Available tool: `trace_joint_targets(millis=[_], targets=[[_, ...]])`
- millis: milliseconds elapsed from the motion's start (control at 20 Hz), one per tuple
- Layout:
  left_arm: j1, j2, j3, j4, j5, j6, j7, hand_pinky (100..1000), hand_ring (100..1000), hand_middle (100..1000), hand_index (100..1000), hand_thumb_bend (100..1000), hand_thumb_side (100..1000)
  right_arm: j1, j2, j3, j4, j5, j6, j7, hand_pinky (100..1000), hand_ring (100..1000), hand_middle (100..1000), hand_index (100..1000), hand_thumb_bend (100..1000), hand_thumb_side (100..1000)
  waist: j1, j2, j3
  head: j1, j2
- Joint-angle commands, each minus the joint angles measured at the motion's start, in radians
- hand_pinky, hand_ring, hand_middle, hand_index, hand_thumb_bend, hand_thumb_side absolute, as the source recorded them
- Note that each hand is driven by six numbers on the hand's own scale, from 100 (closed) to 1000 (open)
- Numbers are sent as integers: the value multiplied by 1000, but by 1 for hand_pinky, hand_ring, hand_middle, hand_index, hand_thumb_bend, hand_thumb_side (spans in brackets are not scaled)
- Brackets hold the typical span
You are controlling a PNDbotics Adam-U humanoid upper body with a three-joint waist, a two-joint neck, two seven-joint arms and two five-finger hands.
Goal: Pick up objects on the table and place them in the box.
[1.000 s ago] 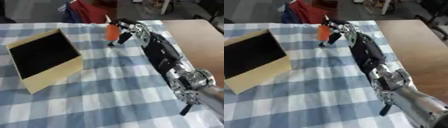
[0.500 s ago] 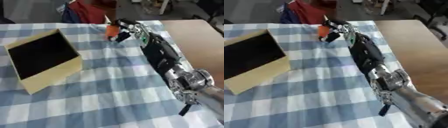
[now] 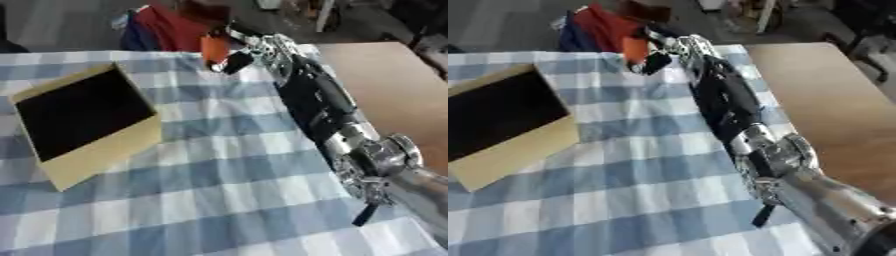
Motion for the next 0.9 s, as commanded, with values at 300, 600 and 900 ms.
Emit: trace_joint_targets(millis=[300,600,900], targets=[[-7,11,-5,-20,0,-9,-5,706,667,610,785,100,540,-61,65,65,-105,-5,-91,85,793,830,655,807,100,362,2,-33,10,-10,9],[-12,9,-10,-20,2,-17,-6,703,669,612,787,100,536,-70,129,107,-150,-30,-137,140,796,832,661,811,100,355,-1,-40,21,-23,15],[-18,9,-9,-20,-5,-27,-1,674,667,615,788,100,521,-63,180,131,-146,-32,-153,187,798,835,666,815,100,334,-2,-47,30,-35,20]])
